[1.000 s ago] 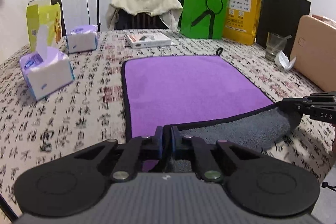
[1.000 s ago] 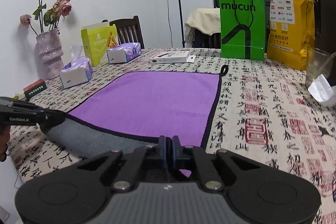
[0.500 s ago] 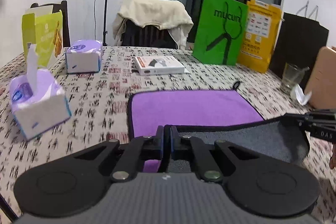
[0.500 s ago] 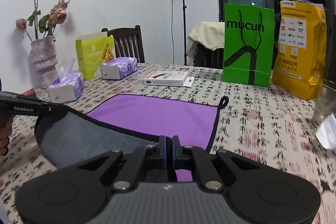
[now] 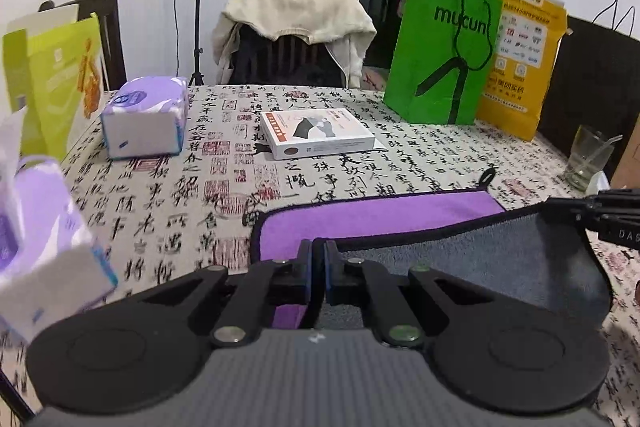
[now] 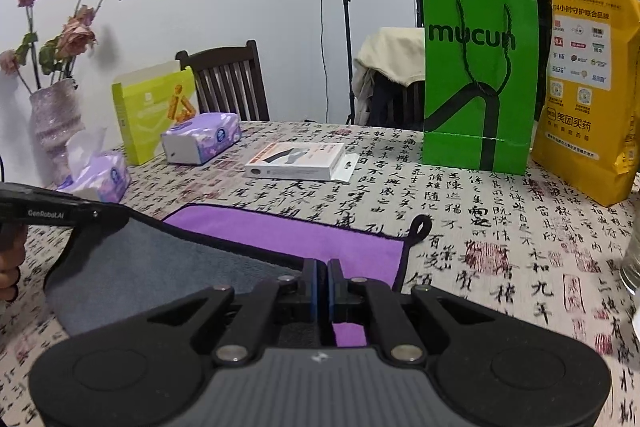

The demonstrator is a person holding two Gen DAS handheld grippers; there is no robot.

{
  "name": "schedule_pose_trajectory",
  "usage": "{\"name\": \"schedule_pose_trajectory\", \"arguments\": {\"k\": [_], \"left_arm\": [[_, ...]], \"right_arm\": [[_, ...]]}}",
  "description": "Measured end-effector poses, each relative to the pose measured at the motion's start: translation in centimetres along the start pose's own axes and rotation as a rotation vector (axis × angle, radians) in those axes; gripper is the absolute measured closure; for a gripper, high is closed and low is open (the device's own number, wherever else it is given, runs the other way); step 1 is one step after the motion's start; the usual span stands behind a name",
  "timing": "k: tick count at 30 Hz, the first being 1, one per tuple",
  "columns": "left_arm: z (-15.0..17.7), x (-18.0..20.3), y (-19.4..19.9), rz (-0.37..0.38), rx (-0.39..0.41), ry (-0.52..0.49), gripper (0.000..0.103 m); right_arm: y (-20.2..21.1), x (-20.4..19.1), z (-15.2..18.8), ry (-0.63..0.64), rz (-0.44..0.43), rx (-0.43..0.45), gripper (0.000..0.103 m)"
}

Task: Fold towel

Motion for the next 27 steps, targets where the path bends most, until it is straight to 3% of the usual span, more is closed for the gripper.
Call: {"name": "schedule_pose_trajectory", "arguments": {"k": [9,20,23,25,27], "left_arm": [[-2.7,-1.9,-5.4,0.018,-0.055,-0.019,0.096],[-3.1,-3.1,-9.9,0.032,-0.130,-0.007,0.095],[-2.9,-3.4,-10.2,0.001,-0.139,-0.007,0.081],[-2.8,-3.7,-9.9,-0.004,-0.128,-0.011,0.064],[-2.9,-3.9,-9.6,-0.014,-0.121,-0.014,0.057]], "right_arm": [[-4.9,2.0,-2.4,-0.015,0.018,-0.047,0.098],[-9.5,3.4,-3.6,-0.032,0.056,-0.099,0.098],[-10.5,3.4,-3.2,-0.016,0.083,-0.121,0.094],[-10.7,3.5,-3.1,-0.017,0.088,-0.121,0.091],[-10.5,3.8,-3.2,-0.022,0.091,-0.111,0.090]]}}
Point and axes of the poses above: each gripper's, at about its wrist camera, not at the fingertips, and y roughly against the way its jaws point, x to its right, z to its underside, the point moved 4 cm from there along -y, roughly the way its jaws point, and after that the axes turned 14 degrees about -y, right-handed, at the moved point
